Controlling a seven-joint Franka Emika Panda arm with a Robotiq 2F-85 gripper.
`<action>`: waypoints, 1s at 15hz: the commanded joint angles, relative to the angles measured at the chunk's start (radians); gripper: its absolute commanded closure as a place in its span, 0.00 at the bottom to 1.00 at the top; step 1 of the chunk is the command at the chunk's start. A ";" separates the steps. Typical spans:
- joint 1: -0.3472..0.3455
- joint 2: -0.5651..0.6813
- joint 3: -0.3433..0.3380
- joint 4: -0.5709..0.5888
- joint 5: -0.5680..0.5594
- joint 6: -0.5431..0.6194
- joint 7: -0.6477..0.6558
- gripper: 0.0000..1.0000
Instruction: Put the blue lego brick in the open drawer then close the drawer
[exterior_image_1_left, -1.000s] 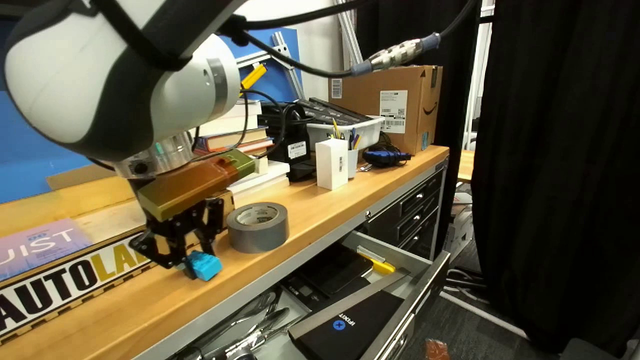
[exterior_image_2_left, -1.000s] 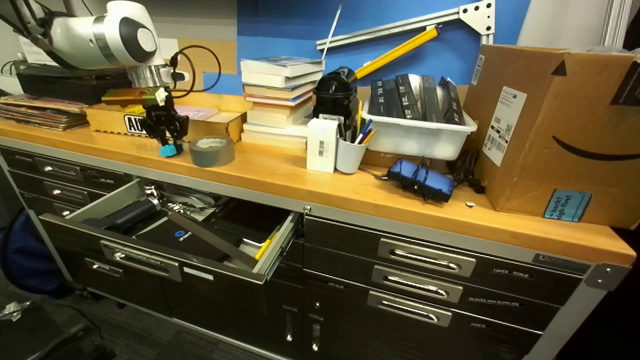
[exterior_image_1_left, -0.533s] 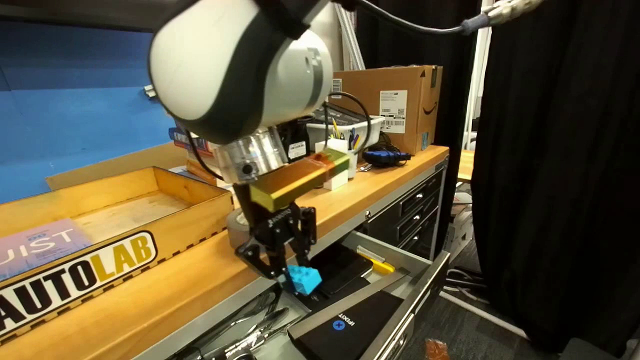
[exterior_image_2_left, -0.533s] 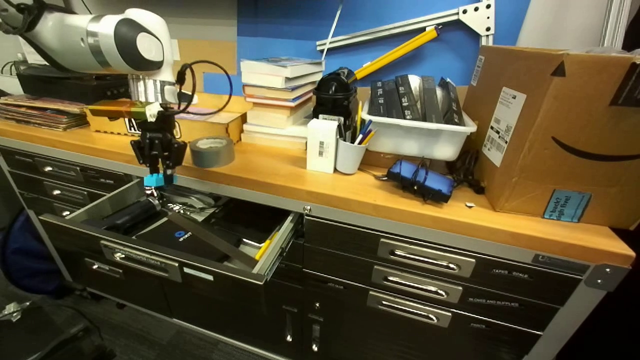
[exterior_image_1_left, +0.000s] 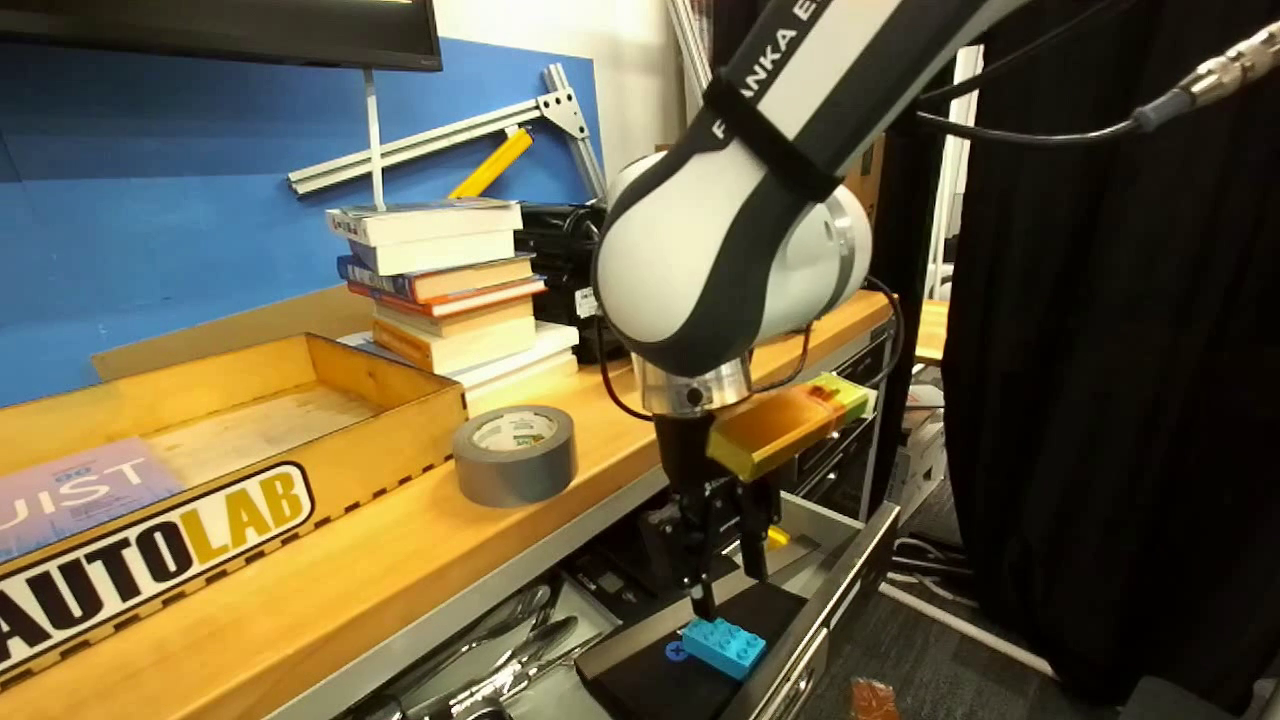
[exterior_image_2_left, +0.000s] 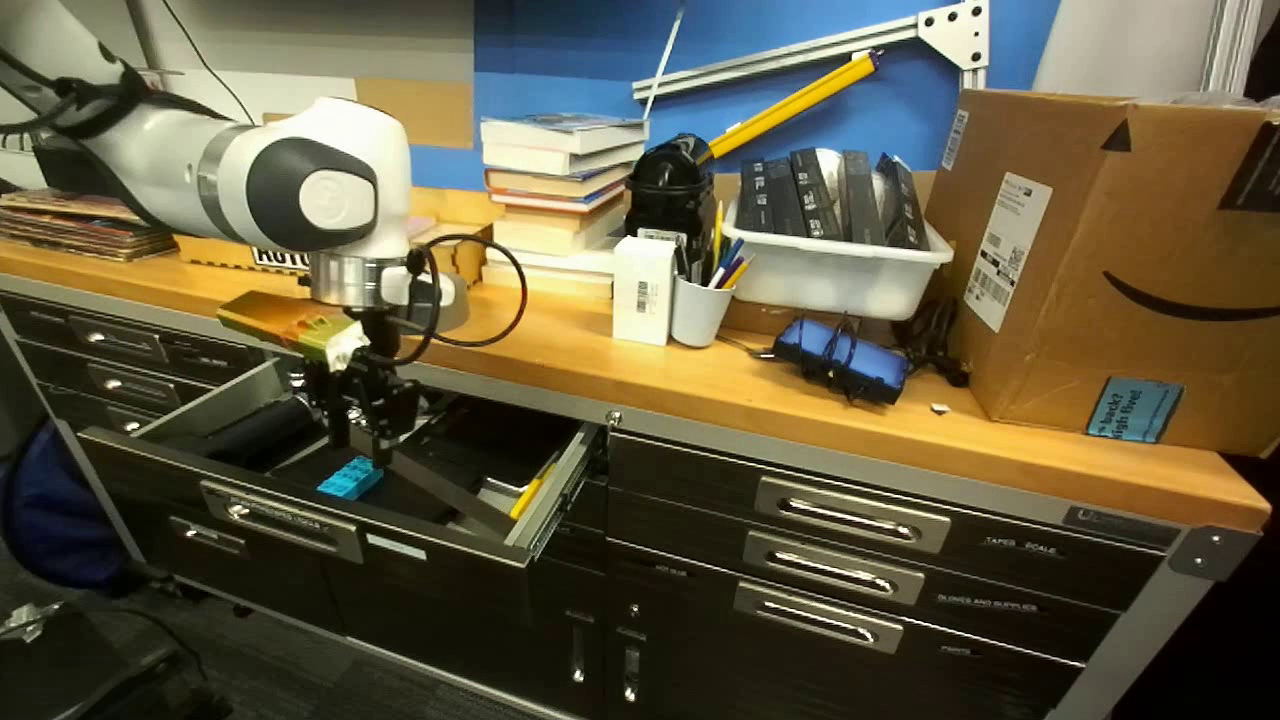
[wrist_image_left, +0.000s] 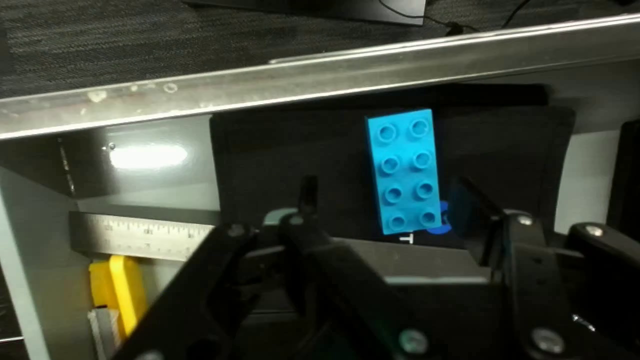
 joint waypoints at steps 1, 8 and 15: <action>-0.032 -0.152 -0.017 -0.147 0.064 0.115 -0.079 0.02; -0.078 -0.275 -0.120 -0.206 0.107 -0.160 -0.310 0.00; -0.101 0.011 -0.121 -0.116 0.023 -0.210 -0.310 0.00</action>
